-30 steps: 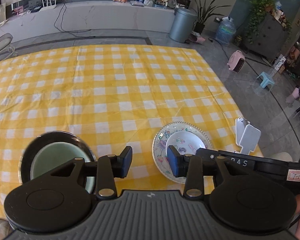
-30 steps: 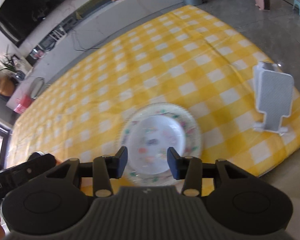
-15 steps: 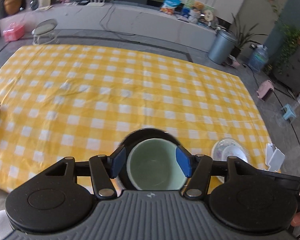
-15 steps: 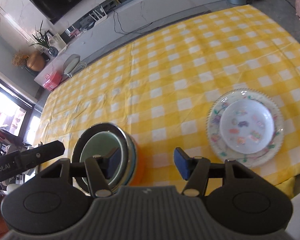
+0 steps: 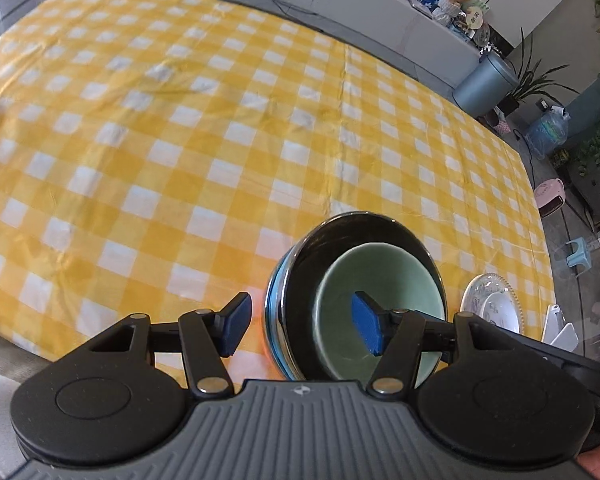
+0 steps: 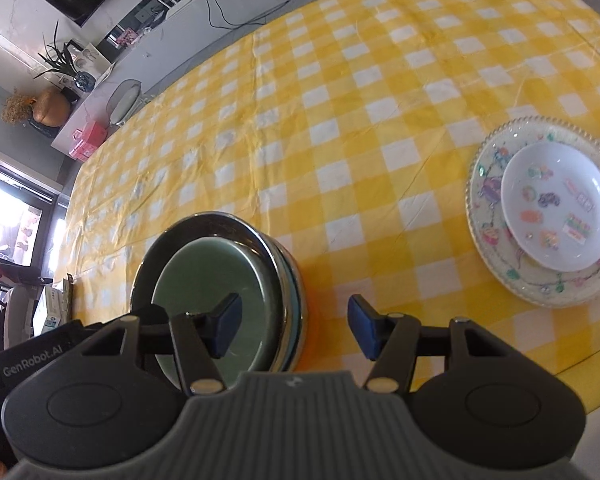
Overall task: Organize plates and bowls
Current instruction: 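Move both grippers to the rim of the steel bowl stack, then close both grippers on the steel bowl rim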
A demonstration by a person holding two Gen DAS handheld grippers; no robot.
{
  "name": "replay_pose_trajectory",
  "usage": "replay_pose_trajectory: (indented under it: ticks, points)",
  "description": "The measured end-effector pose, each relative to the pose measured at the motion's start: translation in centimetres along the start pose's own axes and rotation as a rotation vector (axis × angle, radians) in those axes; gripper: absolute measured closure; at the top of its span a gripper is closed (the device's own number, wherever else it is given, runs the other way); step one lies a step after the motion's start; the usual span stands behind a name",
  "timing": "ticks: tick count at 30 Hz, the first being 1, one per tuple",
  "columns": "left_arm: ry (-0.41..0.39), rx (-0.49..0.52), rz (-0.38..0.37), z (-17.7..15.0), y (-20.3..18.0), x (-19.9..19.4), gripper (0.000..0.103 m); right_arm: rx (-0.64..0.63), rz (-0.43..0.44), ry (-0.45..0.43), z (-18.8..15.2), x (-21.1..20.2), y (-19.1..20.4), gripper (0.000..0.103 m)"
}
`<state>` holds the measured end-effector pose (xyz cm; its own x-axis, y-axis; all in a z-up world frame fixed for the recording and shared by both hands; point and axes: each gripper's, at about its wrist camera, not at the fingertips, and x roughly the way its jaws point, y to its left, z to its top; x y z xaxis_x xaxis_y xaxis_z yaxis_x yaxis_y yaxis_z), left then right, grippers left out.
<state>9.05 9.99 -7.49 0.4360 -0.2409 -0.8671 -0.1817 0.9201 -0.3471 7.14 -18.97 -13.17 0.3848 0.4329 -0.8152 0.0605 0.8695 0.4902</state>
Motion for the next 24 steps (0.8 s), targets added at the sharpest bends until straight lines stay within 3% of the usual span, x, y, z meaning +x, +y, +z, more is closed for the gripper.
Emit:
replay_pose_trajectory:
  ticks: [9,16,24]
  points:
    - [0.068,-0.069,-0.013,-0.3,0.8,2.2,0.043,0.051,0.043,0.067,-0.2,2.4,-0.7,0.052]
    - [0.071,-0.080,0.002,-0.3,0.9,2.8,0.058,0.094,0.074,0.086,-0.3,3.2,-1.3,0.060]
    - [0.063,-0.079,0.013,-0.4,0.8,2.8,0.060,0.117,0.078,0.088,-0.6,3.7,-2.0,0.064]
